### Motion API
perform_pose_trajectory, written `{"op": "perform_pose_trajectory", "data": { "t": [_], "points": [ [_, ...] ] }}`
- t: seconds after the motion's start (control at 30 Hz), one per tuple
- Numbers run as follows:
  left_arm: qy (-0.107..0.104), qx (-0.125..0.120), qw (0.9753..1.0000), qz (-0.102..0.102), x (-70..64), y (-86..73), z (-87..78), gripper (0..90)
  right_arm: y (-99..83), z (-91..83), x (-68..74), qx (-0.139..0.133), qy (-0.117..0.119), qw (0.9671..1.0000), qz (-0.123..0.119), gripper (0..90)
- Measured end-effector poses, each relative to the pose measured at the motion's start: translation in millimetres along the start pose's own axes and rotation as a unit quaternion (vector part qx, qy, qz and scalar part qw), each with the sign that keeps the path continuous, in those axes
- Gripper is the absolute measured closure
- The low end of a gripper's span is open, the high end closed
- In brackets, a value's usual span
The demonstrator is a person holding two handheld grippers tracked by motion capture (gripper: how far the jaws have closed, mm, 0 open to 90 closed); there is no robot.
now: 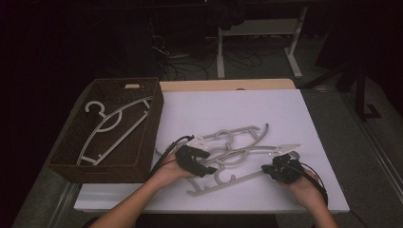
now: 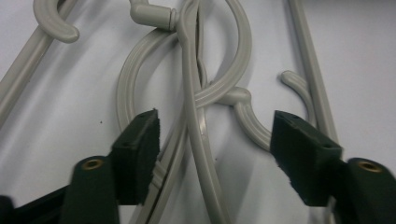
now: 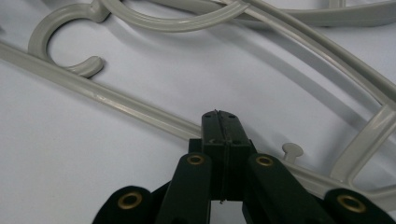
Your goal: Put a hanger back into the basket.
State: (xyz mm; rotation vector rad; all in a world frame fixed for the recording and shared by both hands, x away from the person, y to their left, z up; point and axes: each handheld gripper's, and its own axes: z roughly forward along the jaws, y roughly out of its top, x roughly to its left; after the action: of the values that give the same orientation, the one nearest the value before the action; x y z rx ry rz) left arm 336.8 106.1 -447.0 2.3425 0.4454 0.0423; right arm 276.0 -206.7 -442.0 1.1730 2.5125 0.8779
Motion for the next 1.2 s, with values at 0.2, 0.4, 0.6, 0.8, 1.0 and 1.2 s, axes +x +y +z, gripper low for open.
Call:
{"op": "perform_pose_trajectory", "data": {
  "t": [0.2, 0.4, 0.6, 0.8, 1.0, 1.2],
  "points": [
    [0.033, 0.021, 0.9988, 0.029, -4.6, 3.1, 10.4, 48.4, -0.1, -0.1, -0.2, -0.001, 0.001, 1.0000, 0.001, 89.2],
    [0.047, 0.022, 0.9982, 0.031, -3.3, 4.7, 13.5, 61.5, -0.2, -0.5, 0.5, -0.001, -0.001, 1.0000, 0.001, 89.1],
    [0.060, 0.023, 0.9974, 0.034, -1.9, 5.6, 12.9, 74.5, 0.0, -0.6, 0.6, -0.002, -0.001, 1.0000, 0.002, 89.1],
    [0.058, 0.020, 0.9972, 0.044, -3.3, 6.2, 11.2, 77.4, 0.2, -1.3, 0.7, -0.004, -0.002, 1.0000, -0.001, 89.1],
    [0.064, 0.005, 0.9972, 0.038, -5.2, 10.4, 4.9, 81.0, 0.6, -3.4, 1.8, -0.014, -0.002, 0.9999, -0.001, 88.9],
    [0.071, -0.015, 0.9968, 0.034, -5.2, 14.4, -5.7, 82.3, 1.4, -7.9, 1.6, -0.031, 0.003, 0.9995, -0.001, 86.4]
  ]
}}
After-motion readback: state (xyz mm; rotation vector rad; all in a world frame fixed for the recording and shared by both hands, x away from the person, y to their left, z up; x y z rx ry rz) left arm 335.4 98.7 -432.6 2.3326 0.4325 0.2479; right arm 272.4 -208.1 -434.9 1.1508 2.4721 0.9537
